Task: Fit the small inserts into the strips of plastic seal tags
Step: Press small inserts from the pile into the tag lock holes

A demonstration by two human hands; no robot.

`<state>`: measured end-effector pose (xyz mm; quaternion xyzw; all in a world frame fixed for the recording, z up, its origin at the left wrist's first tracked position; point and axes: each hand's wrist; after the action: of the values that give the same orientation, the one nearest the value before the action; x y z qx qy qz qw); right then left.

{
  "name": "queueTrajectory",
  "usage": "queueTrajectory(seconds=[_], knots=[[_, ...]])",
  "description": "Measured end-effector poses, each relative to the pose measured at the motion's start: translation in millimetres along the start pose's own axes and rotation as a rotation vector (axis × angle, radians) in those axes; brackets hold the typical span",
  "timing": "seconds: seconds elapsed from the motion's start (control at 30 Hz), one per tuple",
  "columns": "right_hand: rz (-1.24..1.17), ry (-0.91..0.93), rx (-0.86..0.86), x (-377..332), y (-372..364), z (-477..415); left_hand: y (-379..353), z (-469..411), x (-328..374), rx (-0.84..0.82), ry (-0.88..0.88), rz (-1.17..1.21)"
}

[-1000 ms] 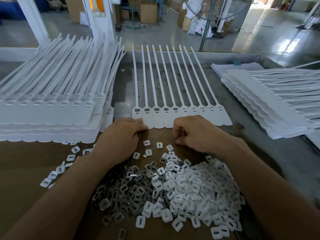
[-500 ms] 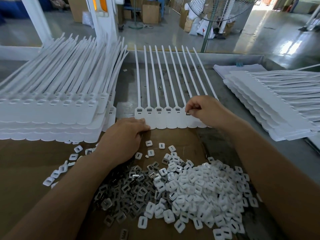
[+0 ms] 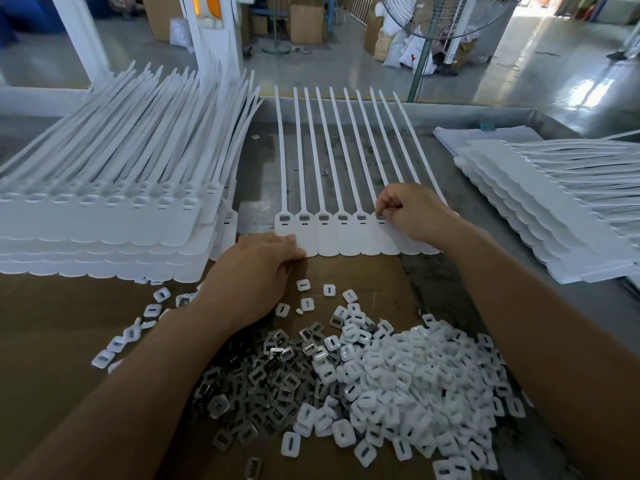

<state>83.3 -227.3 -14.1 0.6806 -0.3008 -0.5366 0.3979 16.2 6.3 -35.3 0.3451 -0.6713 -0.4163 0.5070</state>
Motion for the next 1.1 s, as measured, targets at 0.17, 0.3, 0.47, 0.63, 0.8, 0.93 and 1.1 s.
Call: queueTrajectory(seconds=[0.17,0.3,0.47,0.63,0.8,0.93,1.1], knots=[[0.064,0.017,-0.007,-2.5,-2.4,0.5,0.3,0.4,1.6,0.001,-0.008,-0.007],[0.04,-0.016,0.052,1.3,-5.5,-3.7,-0.3,1.0,0.6,-0.004,-0.002,-0.01],[0.079,-0.044,0.074,5.5,-9.6,-8.9,0.0,-1.1,2.0,0.0,0.005,-0.012],[0.073,-0.036,0.076,6.5,-8.4,-8.6,0.0,-1.3,2.1,-0.008,0.007,-0.019],[0.069,-0.038,0.081,5.7,-7.4,-7.7,0.9,-3.1,2.5,-0.005,0.014,-0.024],[0.058,-0.046,0.049,2.7,-4.0,-4.9,-0.7,-1.1,3.1,-0.013,0.014,-0.028],[-0.038,0.021,-0.033,-19.8,9.8,15.5,0.6,-1.7,3.0,-0.009,0.028,-0.022]])
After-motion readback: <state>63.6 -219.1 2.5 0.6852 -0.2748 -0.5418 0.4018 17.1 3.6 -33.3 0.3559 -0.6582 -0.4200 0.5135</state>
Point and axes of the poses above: each hand's wrist, its own z-axis away from the middle knuckle, its own y-axis out of the back of the hand, x = y × z, and after that the axes turned 11 degrees about y, right-handed
